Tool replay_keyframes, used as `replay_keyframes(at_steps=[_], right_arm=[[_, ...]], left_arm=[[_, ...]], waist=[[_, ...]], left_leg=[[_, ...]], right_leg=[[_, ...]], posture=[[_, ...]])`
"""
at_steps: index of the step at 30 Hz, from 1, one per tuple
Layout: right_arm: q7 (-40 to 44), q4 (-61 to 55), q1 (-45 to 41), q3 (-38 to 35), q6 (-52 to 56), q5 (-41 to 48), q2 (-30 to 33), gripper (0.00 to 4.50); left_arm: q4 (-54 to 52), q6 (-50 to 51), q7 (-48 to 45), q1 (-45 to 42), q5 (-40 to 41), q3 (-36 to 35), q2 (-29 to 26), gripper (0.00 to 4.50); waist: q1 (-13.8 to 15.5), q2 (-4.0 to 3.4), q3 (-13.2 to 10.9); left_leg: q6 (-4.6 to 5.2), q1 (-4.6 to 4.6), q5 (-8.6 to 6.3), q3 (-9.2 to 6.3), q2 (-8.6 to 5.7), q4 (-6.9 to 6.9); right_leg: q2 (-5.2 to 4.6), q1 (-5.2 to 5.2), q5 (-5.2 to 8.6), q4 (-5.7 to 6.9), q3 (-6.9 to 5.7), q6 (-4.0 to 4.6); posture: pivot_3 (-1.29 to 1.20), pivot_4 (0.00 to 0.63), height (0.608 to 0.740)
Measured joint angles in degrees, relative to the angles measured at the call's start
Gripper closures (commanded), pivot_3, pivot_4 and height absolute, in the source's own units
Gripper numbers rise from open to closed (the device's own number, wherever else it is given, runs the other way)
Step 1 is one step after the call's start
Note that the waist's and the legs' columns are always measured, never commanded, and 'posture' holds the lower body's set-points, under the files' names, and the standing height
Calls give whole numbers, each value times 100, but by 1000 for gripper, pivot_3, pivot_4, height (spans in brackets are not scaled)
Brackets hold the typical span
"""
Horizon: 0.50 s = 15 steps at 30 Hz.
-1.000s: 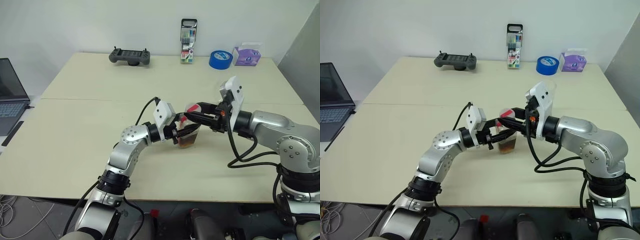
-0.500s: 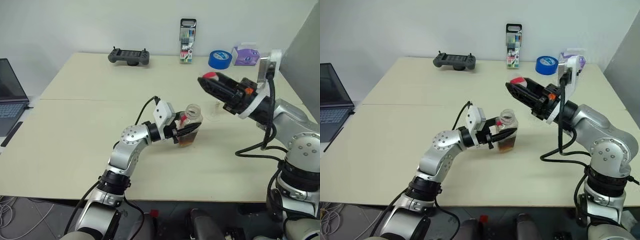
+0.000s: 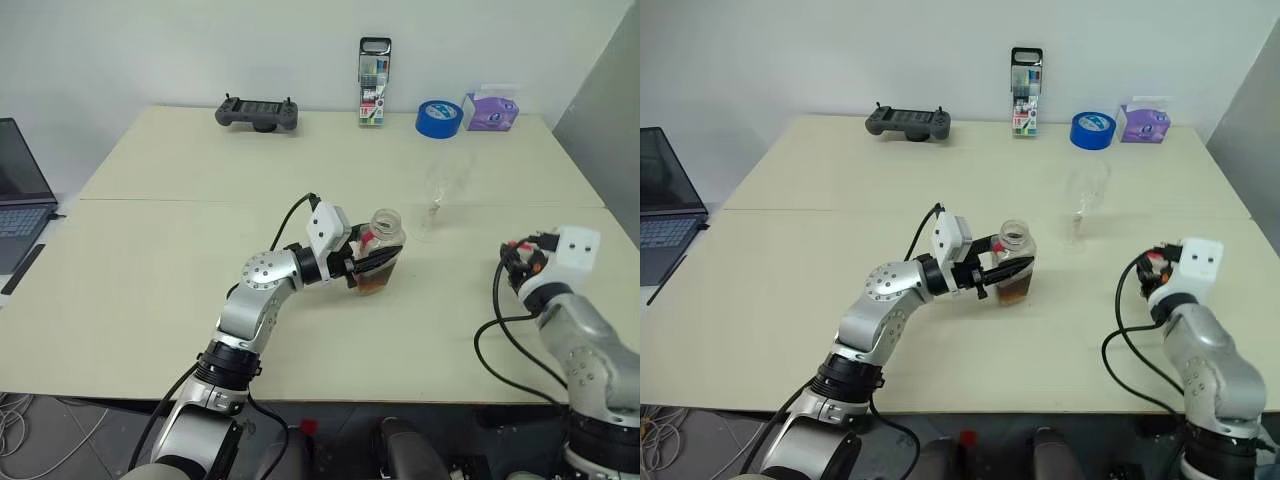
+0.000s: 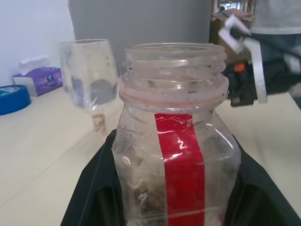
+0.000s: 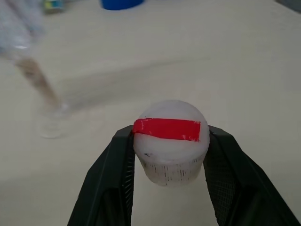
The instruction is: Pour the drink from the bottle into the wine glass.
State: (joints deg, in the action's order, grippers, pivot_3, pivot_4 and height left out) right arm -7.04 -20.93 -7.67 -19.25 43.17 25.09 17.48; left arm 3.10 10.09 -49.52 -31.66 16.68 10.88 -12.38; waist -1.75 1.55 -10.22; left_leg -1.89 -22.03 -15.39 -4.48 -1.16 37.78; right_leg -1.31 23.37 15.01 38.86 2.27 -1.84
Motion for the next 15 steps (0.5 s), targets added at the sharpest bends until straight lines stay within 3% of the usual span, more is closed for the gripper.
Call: replay_keyframes(at_steps=[1,2,8,15], right_arm=[[-74,143,64,15,-45,-106,-143,2794],[-122,305,89,22,-77,-171,-286,2058],[-218,635,-317,-61,-107,-243,-448,23],[-333,305,-276,-8,603,-595,-95,0]], left_arm=[[3,0,1,-14,0,-2,-2,2629],[9,0,0,-30,0,-2,-1,2629],[49,0,13,-63,-1,-11,-22,2629],[238,45,322,-149,1,-321,-7,2629]], waist=[[-7,0,0],[-12,-3,-2],[0,-14,-5],[8,-14,-5]], left_leg=[[0,1,0,1,2,-1],[0,2,0,4,2,-1],[0,2,0,5,-2,0],[0,0,0,3,-3,1]], right_leg=[[2,0,0,0,0,0],[3,0,0,1,0,1],[2,0,0,0,-3,0],[0,0,0,0,-3,0]], posture=[[0,150,740],[0,150,740],[0,150,740],[0,150,740]])
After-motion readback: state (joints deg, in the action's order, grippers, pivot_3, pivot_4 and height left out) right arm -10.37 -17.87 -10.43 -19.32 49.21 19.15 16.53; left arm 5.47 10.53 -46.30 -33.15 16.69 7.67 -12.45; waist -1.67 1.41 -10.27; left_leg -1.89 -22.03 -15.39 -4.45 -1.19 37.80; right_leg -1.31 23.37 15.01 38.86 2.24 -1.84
